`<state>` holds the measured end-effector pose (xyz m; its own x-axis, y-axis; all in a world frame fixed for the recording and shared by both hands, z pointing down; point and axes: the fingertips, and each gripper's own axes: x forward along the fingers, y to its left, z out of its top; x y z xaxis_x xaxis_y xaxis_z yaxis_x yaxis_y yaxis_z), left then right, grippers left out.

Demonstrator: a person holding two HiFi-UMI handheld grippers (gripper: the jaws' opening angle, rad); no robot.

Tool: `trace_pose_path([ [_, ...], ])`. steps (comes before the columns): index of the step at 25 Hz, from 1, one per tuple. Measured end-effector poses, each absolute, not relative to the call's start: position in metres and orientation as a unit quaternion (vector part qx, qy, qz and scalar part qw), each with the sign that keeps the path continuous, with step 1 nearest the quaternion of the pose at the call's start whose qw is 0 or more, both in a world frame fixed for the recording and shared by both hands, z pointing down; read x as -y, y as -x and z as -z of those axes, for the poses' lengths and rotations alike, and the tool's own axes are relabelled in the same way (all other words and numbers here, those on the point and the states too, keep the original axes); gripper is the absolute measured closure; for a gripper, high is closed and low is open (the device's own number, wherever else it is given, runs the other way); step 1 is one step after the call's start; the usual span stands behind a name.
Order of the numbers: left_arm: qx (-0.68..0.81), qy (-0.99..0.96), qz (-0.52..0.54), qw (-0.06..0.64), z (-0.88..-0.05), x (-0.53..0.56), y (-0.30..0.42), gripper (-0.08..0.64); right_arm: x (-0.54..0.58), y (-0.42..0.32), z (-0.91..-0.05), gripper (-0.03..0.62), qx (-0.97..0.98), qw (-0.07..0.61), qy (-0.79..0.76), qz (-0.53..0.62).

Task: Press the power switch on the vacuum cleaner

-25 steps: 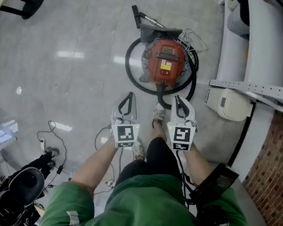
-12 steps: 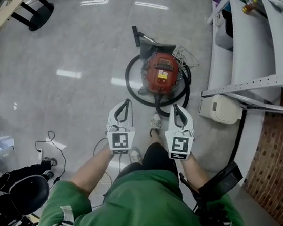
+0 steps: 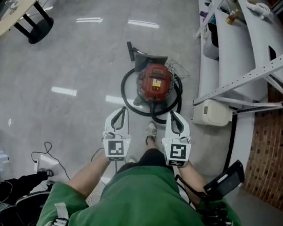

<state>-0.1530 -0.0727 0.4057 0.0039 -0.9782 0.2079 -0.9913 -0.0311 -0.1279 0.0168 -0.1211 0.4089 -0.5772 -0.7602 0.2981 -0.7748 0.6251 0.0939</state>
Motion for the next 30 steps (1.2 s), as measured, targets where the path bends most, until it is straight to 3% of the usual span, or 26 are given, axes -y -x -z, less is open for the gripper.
trace_pose_path([
  [14, 0.696, -0.713, -0.082, 0.005, -0.369, 0.006, 0.147, 0.553, 0.053, -0.026, -0.355, 0.589, 0.89, 0.107, -0.444, 0.005],
  [30, 0.674, -0.734, -0.079, 0.006, -0.352, -0.063, 0.131, 0.553, -0.036, -0.032, -0.329, 0.589, 0.888, 0.094, -0.45, 0.003],
])
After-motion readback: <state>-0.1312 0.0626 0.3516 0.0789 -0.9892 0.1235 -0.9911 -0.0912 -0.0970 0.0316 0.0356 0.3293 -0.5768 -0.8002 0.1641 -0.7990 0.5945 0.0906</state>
